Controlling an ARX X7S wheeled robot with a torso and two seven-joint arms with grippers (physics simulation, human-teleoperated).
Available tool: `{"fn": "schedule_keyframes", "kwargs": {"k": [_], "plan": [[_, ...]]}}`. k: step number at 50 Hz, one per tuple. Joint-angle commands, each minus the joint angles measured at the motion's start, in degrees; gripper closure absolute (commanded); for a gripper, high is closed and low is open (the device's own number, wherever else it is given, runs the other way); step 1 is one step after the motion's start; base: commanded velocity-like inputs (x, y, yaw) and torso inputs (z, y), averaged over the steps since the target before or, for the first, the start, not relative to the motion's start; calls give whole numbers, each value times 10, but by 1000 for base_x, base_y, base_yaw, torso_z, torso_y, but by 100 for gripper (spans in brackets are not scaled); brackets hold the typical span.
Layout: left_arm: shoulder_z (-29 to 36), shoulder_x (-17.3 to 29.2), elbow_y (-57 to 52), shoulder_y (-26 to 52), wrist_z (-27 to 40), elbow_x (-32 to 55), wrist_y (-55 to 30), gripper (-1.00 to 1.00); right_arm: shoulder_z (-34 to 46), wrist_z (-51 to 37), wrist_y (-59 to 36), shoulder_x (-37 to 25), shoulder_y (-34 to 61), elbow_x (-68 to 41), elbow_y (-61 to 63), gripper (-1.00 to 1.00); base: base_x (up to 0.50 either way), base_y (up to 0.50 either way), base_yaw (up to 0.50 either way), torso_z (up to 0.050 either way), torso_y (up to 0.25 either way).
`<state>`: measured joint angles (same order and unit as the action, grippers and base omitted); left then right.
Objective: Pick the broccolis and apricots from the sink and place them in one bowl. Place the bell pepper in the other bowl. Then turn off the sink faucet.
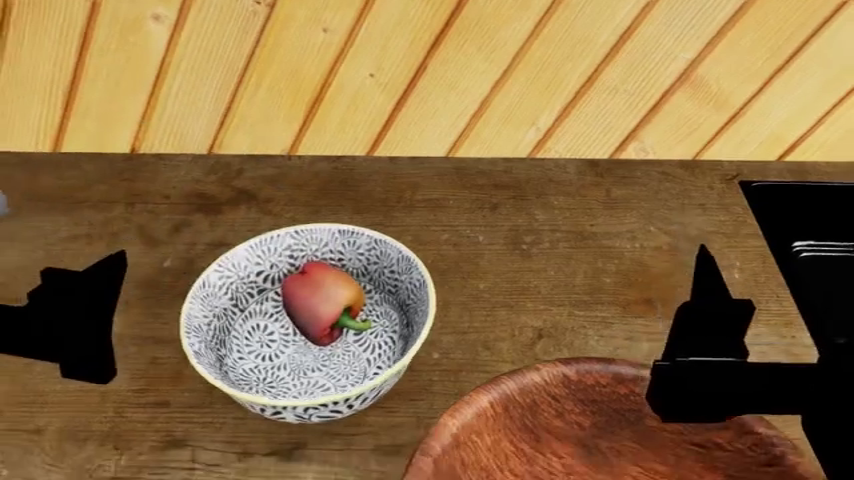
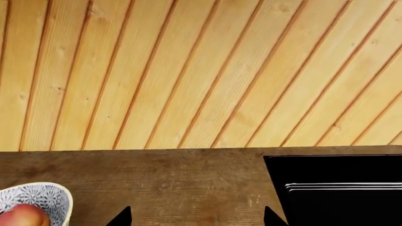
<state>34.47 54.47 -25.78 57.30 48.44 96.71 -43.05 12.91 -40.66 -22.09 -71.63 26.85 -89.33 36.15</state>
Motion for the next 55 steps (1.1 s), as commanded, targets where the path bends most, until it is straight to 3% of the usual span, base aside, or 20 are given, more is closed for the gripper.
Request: {"fn": "schedule_keyframes", "kwargs": {"k": [1,9,41,55], "plan": [[-11,10,-14,-11,0,5,14,-100,-12,-2,9,-4,-20,-2,6,-100,-312,0,0,0,0],[-12,13,-18,-18,1,5,18,-100,-8,-2,1,-1,-18,-3,5,-100,-333,-37,0,0,0],[-24,26,-37,-22,18,21,29,-100,-25,1,19,-6,-47,8,8,-100,-368,-326,0,0,0],[-26,24,-39,-18,17,24,30,-100,-28,1,24,-2,-58,22,12,-100,-98,-458,0,0,0]]}}
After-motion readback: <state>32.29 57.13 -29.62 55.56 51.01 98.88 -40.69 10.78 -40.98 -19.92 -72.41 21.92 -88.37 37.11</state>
